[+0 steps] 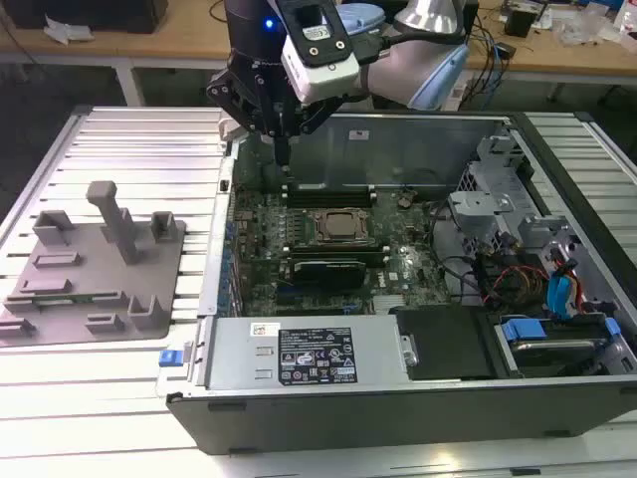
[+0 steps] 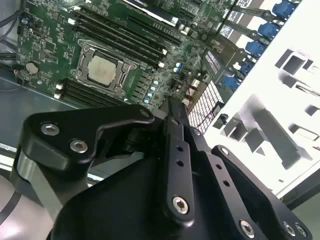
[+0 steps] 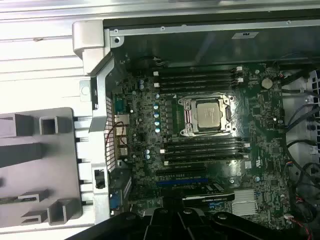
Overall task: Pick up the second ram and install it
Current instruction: 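Reach for the second ram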
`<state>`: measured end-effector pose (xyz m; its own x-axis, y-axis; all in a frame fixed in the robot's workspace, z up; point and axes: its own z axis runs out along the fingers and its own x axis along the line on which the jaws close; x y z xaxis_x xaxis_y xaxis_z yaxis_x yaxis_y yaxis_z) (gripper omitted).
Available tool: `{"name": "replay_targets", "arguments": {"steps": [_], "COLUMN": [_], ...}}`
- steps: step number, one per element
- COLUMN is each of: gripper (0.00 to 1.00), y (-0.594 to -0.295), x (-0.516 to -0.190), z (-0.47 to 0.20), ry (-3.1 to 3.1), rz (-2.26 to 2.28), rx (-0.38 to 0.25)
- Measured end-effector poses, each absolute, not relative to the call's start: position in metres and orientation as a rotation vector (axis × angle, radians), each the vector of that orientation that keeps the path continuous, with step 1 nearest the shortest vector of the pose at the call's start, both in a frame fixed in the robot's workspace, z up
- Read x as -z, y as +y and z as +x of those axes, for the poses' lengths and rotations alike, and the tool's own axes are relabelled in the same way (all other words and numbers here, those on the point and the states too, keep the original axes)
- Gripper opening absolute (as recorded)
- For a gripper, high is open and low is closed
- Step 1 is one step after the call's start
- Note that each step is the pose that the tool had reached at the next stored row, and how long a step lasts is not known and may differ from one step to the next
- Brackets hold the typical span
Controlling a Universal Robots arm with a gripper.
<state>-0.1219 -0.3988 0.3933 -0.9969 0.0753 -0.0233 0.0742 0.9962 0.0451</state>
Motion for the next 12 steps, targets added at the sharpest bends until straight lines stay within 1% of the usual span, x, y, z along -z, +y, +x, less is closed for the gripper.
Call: {"name": "replay_targets", "arguments": {"steps": [6, 12], "gripper": [0.08, 0.08], "y": [-0.399, -0.399], "x": [-0.393, -0.393], "z": [-0.123, -0.148], "ry": [3.114, 3.114], "rz": [0.117, 0.117], "rx": [-0.069, -0.069]}}
